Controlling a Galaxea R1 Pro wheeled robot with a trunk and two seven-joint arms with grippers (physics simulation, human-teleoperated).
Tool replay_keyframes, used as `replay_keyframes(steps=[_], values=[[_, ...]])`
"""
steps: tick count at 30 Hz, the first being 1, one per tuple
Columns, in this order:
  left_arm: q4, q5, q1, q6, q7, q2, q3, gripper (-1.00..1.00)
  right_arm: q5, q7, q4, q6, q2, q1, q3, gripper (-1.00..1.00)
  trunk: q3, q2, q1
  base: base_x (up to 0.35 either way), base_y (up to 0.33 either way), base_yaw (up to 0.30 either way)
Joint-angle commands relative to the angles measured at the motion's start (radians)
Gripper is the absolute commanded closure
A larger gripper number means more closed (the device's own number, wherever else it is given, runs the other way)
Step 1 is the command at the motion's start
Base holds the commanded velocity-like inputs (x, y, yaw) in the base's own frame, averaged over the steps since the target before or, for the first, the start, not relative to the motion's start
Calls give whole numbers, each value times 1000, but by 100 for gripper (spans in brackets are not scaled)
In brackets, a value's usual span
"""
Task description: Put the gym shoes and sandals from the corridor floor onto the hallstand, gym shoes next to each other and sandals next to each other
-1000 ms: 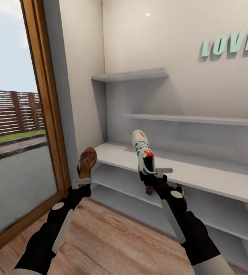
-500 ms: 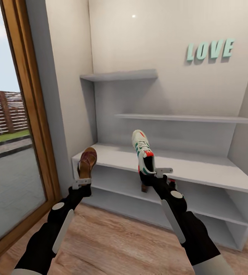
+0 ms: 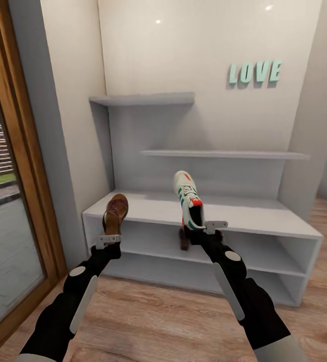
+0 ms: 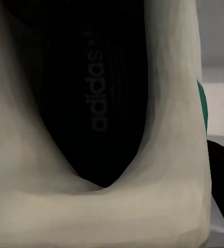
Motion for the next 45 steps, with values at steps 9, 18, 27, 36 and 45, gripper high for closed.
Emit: replay_keyframes(steps=[9, 18, 27, 36, 45], values=[[-1, 8, 0, 5, 3, 0, 0, 100, -11, -10, -1, 4, 0, -1, 2, 100, -1, -1, 0, -63, 315, -296], [-1, 8, 0, 5, 3, 0, 0, 100, -11, -10, -1, 4, 0, -1, 2, 100, -1, -1, 0, -133, 305, -296], [-1, 8, 0, 5, 3, 0, 0, 100, -10, -10, -1, 4, 0, -1, 2, 100, -1, -1, 0, -234, 216, -211], [-1, 9, 0, 5, 3, 0, 0, 100, -10, -10, -1, 4, 0, -1, 2, 100, -4, -1, 0, -279, 13, 32], [-1, 9, 0, 5, 3, 0, 1, 100, -11, -10, 0, 4, 0, -1, 2, 100, -5, -1, 0, -39, 0, 6]])
